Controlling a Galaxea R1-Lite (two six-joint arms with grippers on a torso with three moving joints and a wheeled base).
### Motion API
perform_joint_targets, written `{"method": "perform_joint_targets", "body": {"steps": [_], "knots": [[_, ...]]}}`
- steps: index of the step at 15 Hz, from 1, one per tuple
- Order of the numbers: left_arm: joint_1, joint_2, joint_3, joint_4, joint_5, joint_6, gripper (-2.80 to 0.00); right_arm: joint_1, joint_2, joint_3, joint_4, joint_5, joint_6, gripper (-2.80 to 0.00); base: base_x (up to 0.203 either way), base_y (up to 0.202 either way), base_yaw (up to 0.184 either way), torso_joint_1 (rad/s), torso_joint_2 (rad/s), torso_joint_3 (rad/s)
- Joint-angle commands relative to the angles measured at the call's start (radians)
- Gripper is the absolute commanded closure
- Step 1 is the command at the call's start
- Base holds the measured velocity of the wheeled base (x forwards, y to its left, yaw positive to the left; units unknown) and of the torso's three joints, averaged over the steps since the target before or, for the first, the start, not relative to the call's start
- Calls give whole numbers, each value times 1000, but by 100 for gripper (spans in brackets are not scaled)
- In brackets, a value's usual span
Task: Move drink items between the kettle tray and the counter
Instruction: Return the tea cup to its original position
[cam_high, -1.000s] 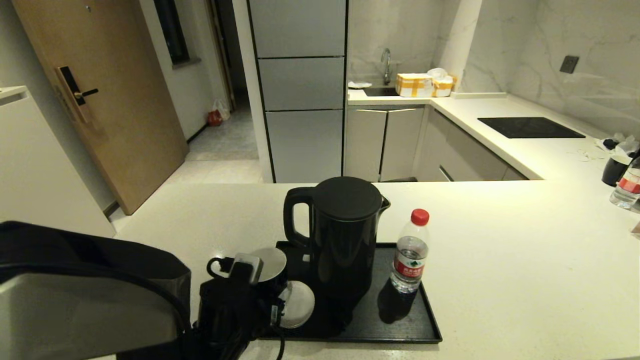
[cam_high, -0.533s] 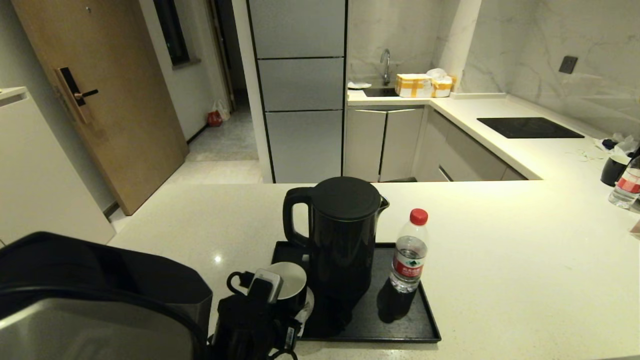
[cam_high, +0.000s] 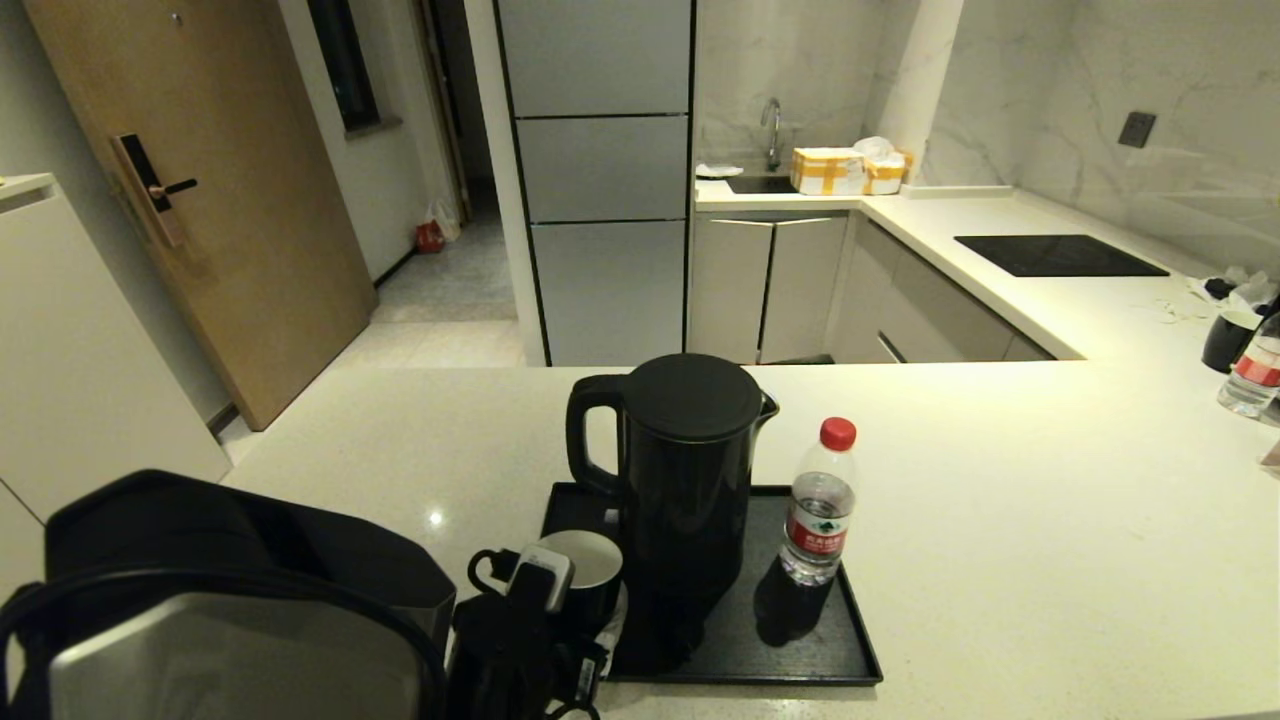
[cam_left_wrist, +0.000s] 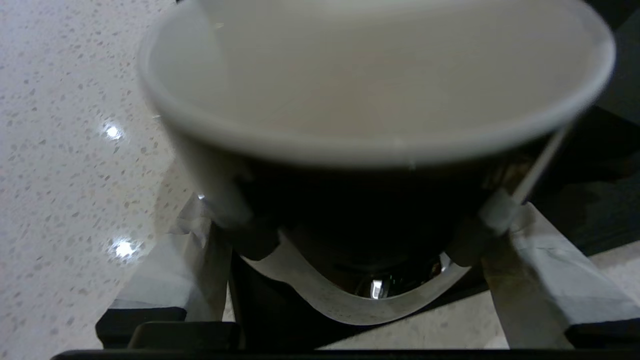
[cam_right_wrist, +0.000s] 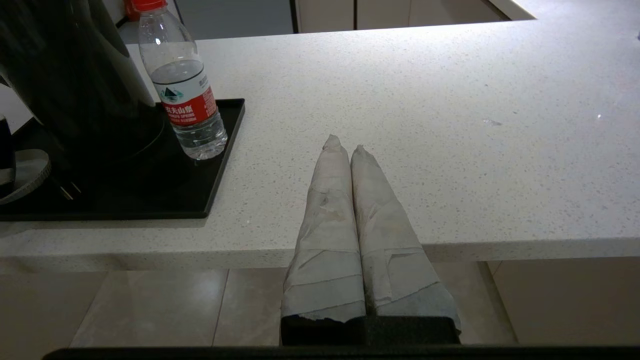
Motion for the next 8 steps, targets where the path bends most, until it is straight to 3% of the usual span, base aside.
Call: {"method": "perform_joint_targets", "body": {"steps": [1, 8], "knots": [[1, 23, -7, -3, 2, -1, 0, 0, 0, 0, 0, 0, 0, 0, 0, 0, 0, 0, 0, 0], [12, 20, -54, -3, 0, 11, 0, 0, 0, 0, 0, 0, 0, 0, 0, 0, 0, 0, 0, 0]]}}
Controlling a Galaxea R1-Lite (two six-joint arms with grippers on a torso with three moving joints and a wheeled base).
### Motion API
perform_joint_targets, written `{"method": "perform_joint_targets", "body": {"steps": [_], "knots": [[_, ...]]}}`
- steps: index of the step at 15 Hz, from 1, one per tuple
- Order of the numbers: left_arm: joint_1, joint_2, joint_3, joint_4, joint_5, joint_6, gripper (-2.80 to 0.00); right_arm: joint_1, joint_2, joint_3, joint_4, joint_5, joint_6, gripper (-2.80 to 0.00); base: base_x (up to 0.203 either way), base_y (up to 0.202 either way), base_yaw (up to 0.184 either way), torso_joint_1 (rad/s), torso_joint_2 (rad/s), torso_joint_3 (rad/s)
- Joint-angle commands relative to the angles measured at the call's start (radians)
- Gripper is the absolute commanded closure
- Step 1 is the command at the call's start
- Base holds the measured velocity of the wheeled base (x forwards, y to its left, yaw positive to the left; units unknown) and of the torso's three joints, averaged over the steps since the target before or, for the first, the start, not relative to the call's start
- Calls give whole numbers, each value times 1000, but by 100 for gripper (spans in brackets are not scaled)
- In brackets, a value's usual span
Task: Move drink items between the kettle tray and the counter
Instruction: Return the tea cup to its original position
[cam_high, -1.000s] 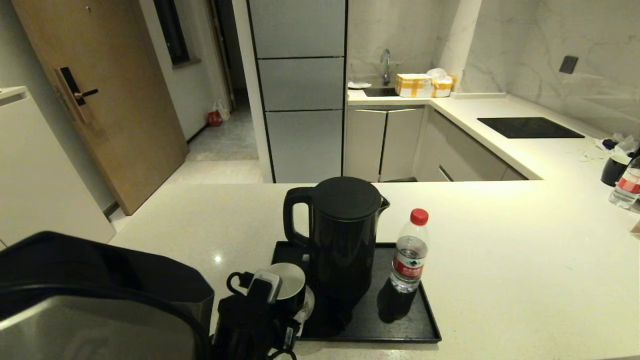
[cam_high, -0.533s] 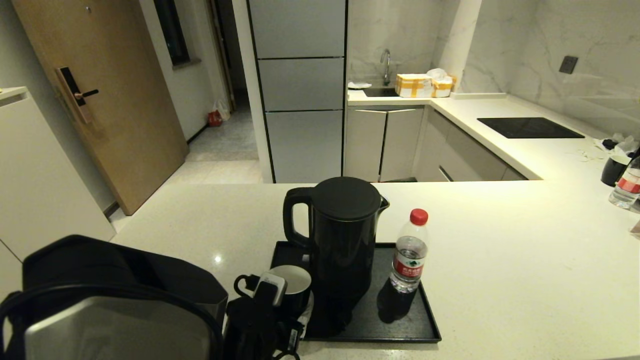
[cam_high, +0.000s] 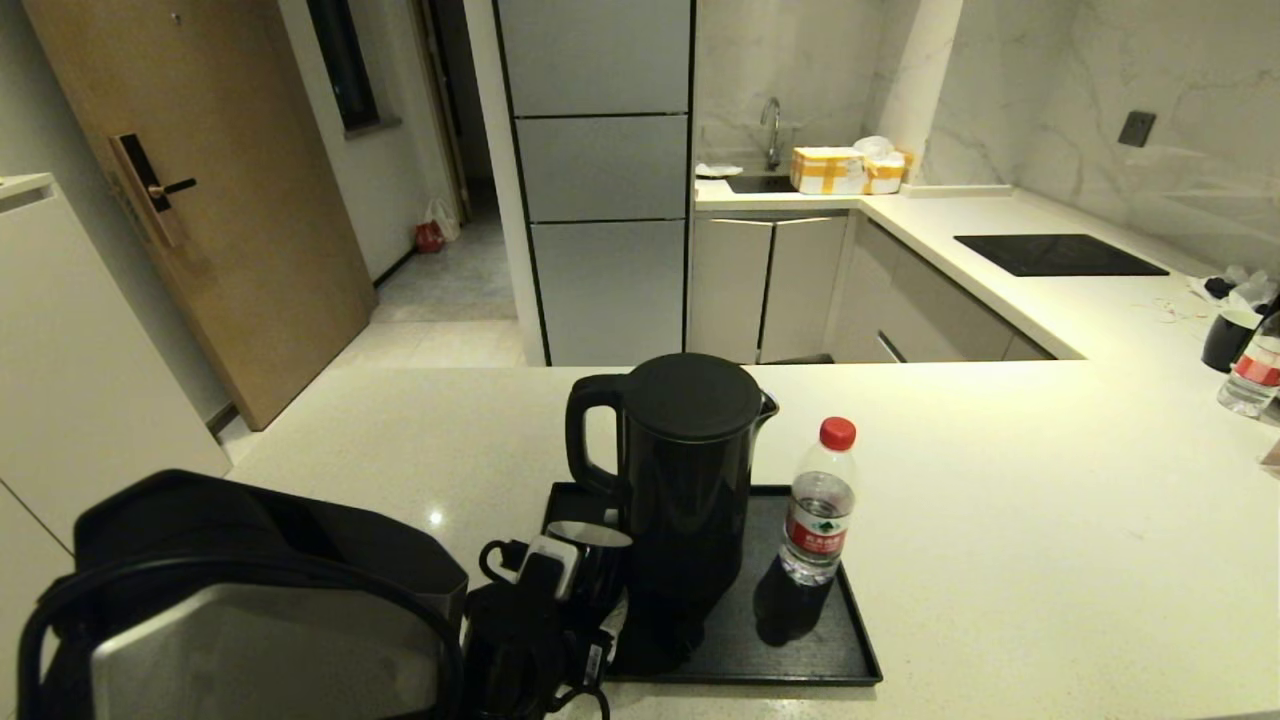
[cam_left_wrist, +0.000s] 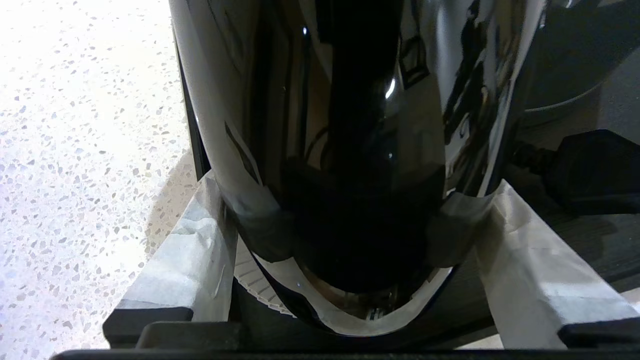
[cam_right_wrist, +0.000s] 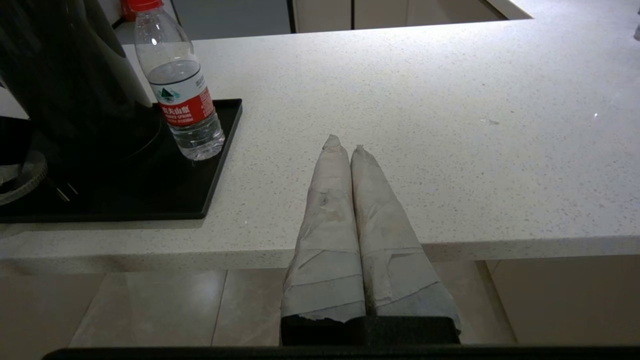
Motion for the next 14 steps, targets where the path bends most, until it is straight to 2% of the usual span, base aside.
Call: {"method": "perform_joint_targets", "body": {"steps": [1, 5, 14], "knots": [[1, -2, -1, -12, 7, -1, 0, 0, 0, 0, 0, 0, 0, 0, 0, 0, 0, 0, 0, 0], [-2, -10, 18, -12, 32, -2, 0, 0, 1, 0, 0, 0, 0, 0, 0, 0, 0, 0, 0, 0], [-3, -38, 0, -12, 34, 0, 0, 0, 0, 0, 0, 0, 0, 0, 0, 0, 0, 0, 0, 0]]}}
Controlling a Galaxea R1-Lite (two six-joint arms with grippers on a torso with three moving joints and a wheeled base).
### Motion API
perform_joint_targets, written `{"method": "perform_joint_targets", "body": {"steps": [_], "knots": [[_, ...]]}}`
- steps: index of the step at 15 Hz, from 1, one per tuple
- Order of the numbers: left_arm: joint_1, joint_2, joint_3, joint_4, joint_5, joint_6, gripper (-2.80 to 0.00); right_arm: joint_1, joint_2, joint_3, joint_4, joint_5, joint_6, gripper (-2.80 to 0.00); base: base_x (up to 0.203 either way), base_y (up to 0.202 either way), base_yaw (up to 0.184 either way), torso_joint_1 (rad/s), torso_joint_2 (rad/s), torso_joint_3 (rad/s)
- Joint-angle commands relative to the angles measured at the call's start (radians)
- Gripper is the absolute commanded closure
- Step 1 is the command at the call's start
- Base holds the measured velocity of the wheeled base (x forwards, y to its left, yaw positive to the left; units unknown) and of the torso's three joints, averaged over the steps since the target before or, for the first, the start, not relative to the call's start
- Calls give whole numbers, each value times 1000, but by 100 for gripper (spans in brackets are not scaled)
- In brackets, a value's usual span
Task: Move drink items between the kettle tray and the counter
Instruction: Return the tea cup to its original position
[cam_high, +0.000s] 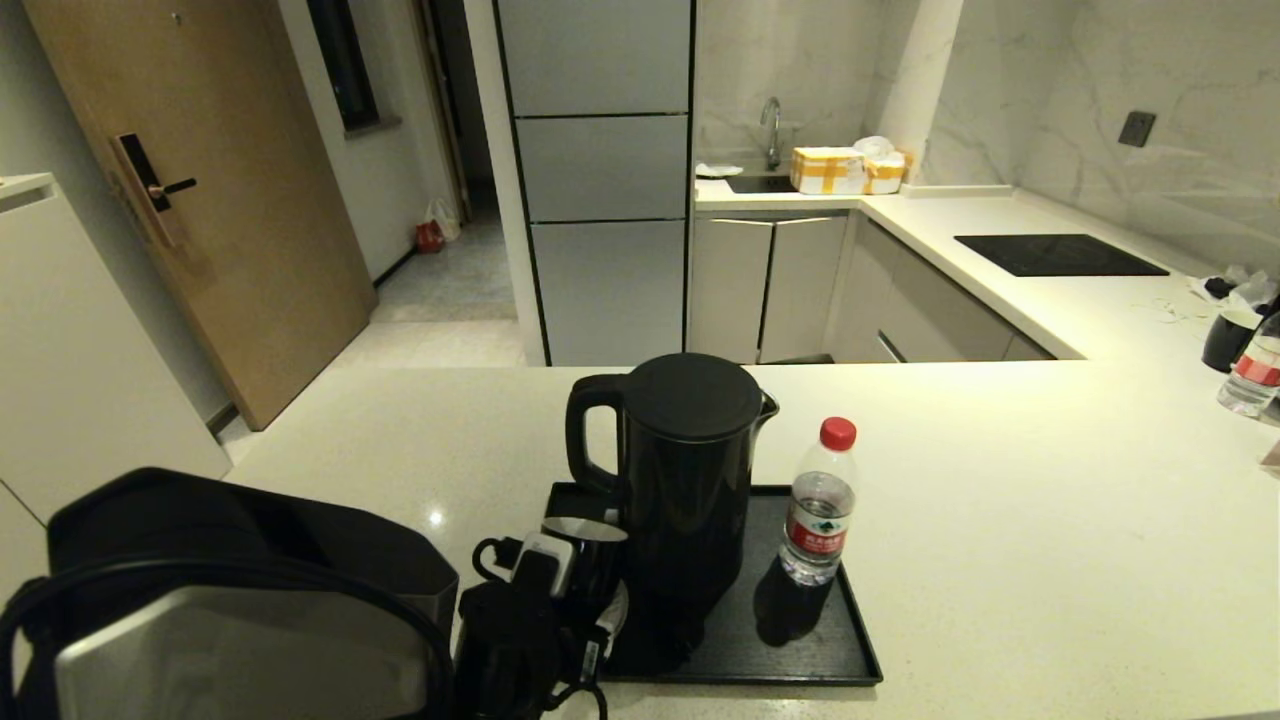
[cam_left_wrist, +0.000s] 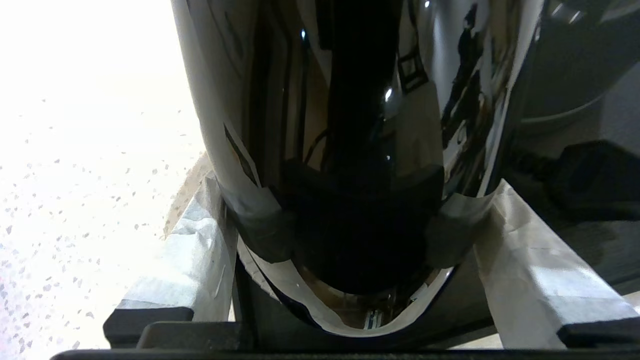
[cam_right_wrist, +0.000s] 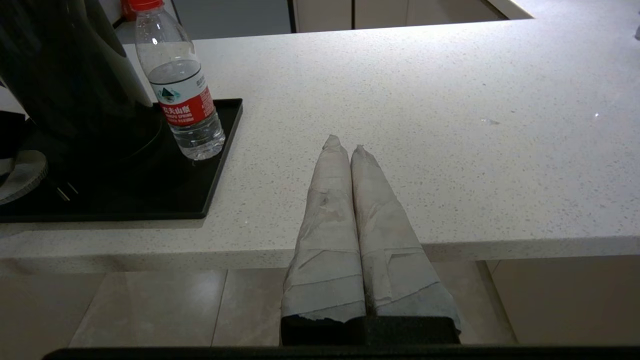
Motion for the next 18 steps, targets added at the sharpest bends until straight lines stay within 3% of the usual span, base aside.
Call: {"method": "perform_joint_targets", "body": {"steps": [1, 10, 18], "knots": [[0, -10, -18, -11, 11, 1, 0, 0, 1, 0, 1, 0, 0, 0, 0, 0, 0, 0, 0, 0], [11, 64, -91, -11, 11, 30, 0, 0, 0, 0, 1, 0, 0, 0, 0, 0, 0, 0, 0, 0], [11, 74, -62, -11, 14, 21, 0, 0, 0, 0, 1, 0, 0, 0, 0, 0, 0, 0, 0, 0]]}}
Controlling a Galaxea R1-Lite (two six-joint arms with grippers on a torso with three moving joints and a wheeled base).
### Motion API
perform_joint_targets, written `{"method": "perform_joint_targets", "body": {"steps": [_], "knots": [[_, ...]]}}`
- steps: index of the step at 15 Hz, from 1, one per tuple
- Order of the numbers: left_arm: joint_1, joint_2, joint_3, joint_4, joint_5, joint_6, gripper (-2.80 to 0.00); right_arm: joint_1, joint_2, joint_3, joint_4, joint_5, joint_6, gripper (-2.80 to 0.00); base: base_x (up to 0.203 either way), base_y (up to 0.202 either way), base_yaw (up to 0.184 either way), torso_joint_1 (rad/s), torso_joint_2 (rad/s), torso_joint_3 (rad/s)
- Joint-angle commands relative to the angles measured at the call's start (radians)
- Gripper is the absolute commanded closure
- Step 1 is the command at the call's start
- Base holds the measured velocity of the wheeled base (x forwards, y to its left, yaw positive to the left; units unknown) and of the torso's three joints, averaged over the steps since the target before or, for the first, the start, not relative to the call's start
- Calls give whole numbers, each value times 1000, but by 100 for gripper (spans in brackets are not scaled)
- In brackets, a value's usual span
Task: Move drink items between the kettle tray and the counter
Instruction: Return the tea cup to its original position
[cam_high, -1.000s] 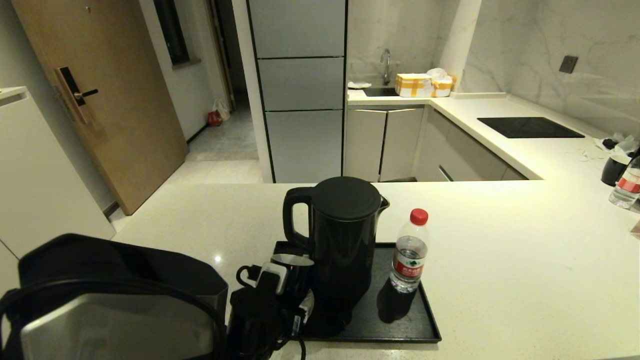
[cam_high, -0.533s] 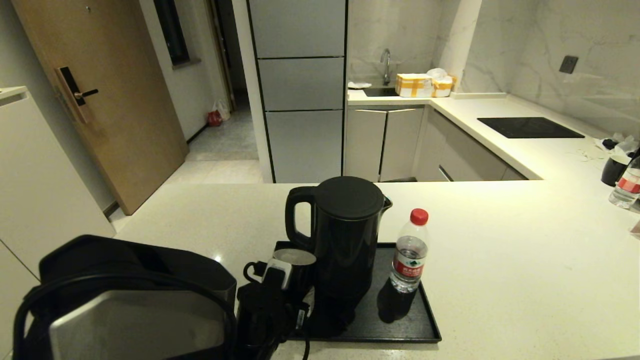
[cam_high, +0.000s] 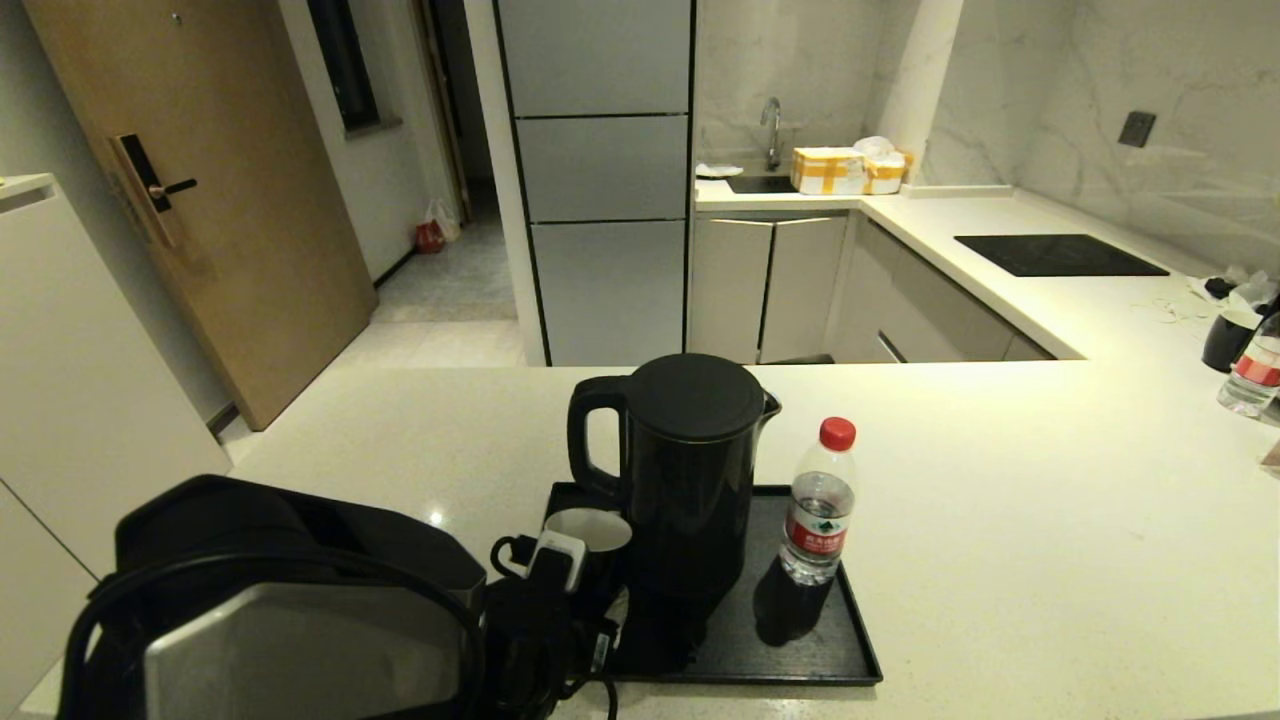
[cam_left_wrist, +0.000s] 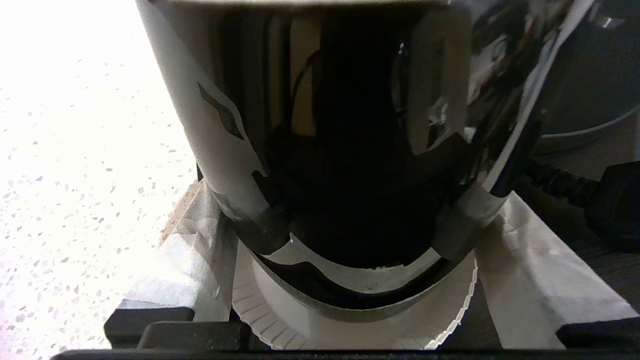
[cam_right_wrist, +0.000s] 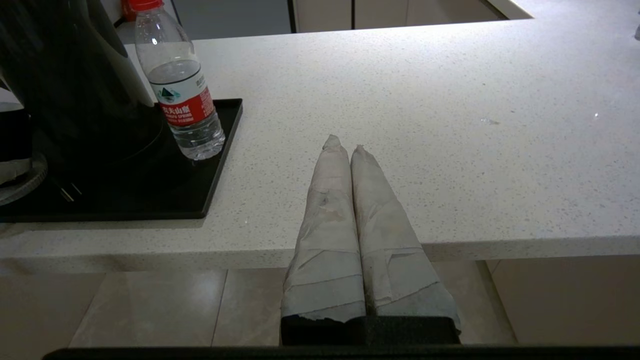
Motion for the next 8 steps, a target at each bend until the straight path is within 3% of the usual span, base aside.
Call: {"method": "perform_joint_targets", "body": {"steps": [1, 3, 8], "knots": [[-1, 5, 6, -4, 7, -8, 0, 0, 0, 0, 0, 0, 0, 0, 0, 0, 0, 0, 0, 0], [-12, 8, 54, -4, 25, -44, 0, 0, 0, 0, 0, 0, 0, 0, 0, 0, 0, 0, 0, 0], [-27, 6, 70, -4, 45, -53, 0, 0, 0, 0, 0, 0, 0, 0, 0, 0, 0, 0, 0, 0]]}}
